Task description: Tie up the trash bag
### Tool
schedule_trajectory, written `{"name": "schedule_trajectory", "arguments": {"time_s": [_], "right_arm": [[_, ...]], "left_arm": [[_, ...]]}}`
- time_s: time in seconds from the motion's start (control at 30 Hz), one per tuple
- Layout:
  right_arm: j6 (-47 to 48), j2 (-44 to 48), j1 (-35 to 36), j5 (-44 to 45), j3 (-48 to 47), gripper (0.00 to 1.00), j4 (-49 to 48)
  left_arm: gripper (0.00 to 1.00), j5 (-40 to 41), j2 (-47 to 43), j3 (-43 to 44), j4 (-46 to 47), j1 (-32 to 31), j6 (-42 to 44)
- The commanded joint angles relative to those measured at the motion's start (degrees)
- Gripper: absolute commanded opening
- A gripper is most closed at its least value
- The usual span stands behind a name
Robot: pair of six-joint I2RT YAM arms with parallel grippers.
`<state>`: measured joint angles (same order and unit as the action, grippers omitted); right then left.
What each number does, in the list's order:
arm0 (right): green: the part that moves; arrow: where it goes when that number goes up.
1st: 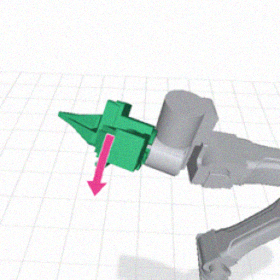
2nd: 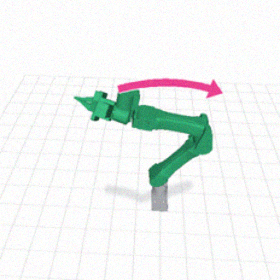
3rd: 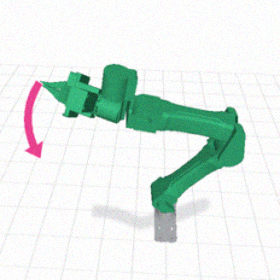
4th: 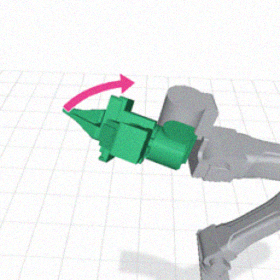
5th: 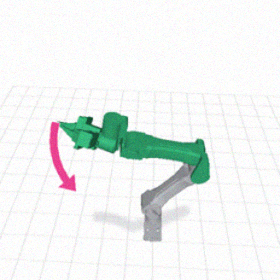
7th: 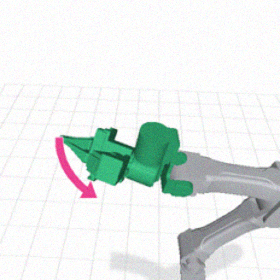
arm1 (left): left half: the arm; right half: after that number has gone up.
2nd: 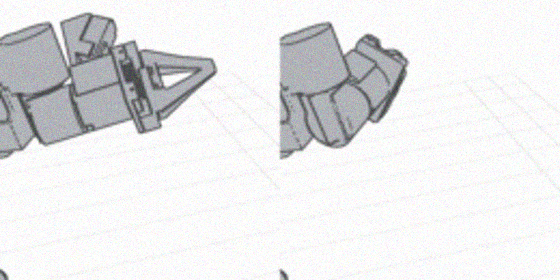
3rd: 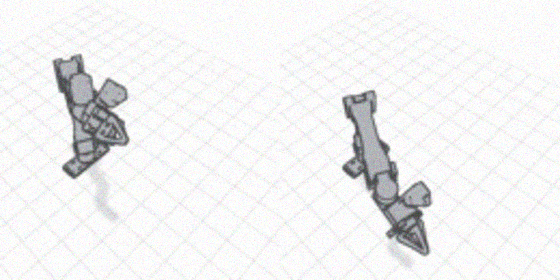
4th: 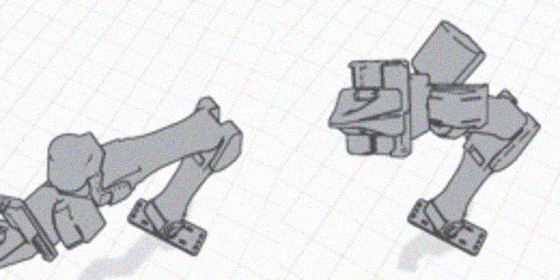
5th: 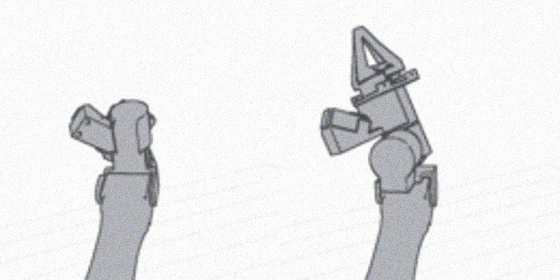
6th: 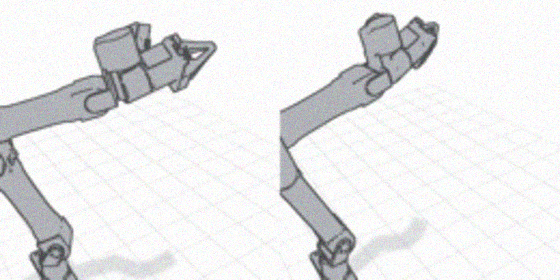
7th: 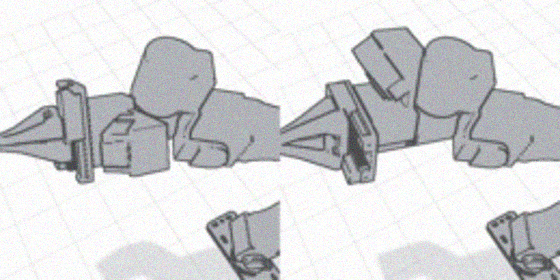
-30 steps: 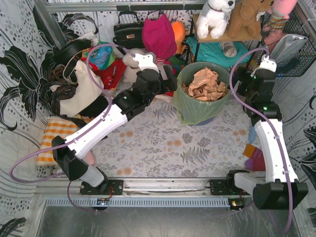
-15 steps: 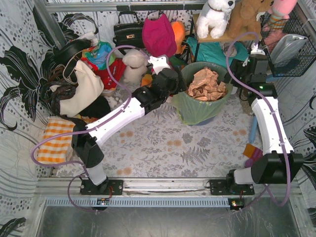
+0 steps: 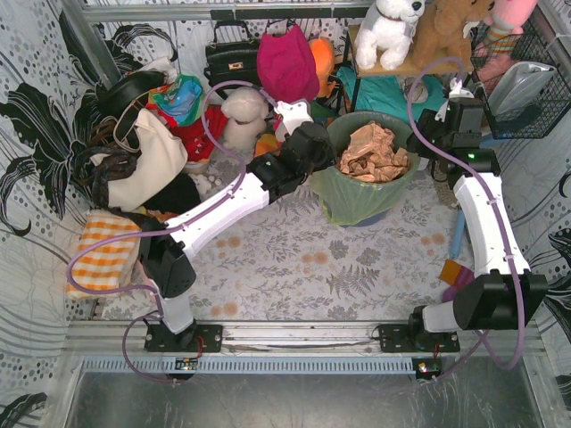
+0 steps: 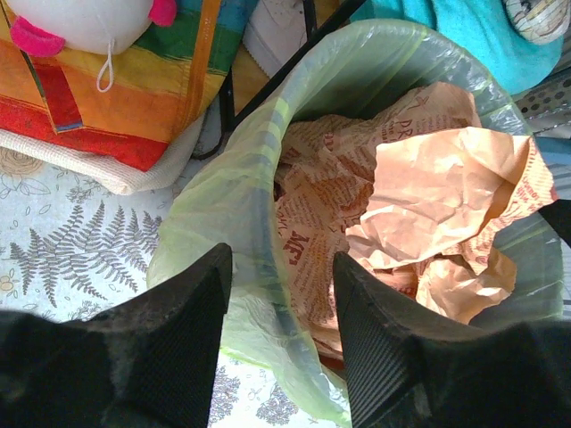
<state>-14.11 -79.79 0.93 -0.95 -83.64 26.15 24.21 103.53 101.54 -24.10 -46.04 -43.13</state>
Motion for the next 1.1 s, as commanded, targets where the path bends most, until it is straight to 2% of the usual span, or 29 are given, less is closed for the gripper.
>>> {"name": "schedule_trajectory", "arguments": {"time_s": [0.0,0.07,0.3,0.4,0.53,0.73,0.8,0.9,1.07], "right_arm": [[0.7,-0.4,-0.2,-1.7,0.0,0.41,0.0],[0.7,-0.8,-0.2,-2.1,0.0,0.34,-0.1],[0.7,-2.3,-0.2,-3.3,0.2,0.27,0.0],[0.6,-2.6,-0.1,-3.5,0.6,0.21,-0.3],[0.5,-2.9,-0.2,-4.1,0.7,0.18,-0.1],[0.6,-1.9,-0.2,-4.7,0.9,0.05,0.5],[0.8,-1.2,-0.2,-5.1,0.8,0.00,1.2],[0.4,0.1,-0.2,-5.1,0.5,0.00,2.3],[-1.7,3.0,-0.1,-9.0,-0.6,0.00,4.8]], "left_arm": [[0.56,0.1,1.1,2.4,0.6,-0.3,-0.6],[0.53,0.1,1.4,2.5,0.3,-0.2,-0.6],[0.47,0.0,1.7,2.5,0.1,-0.3,-0.2],[0.46,-0.6,1.9,2.5,0.0,-0.3,0.0],[0.39,-0.9,1.8,2.2,0.1,-0.3,0.2],[0.23,-1.7,0.8,0.9,1.5,-0.3,0.6],[0.14,-2.5,0.7,1.2,1.5,-0.3,1.1],[0.00,-3.9,0.6,2.2,0.6,-0.3,1.9],[0.00,-5.8,-1.2,3.0,-1.2,-0.3,3.5]]}}
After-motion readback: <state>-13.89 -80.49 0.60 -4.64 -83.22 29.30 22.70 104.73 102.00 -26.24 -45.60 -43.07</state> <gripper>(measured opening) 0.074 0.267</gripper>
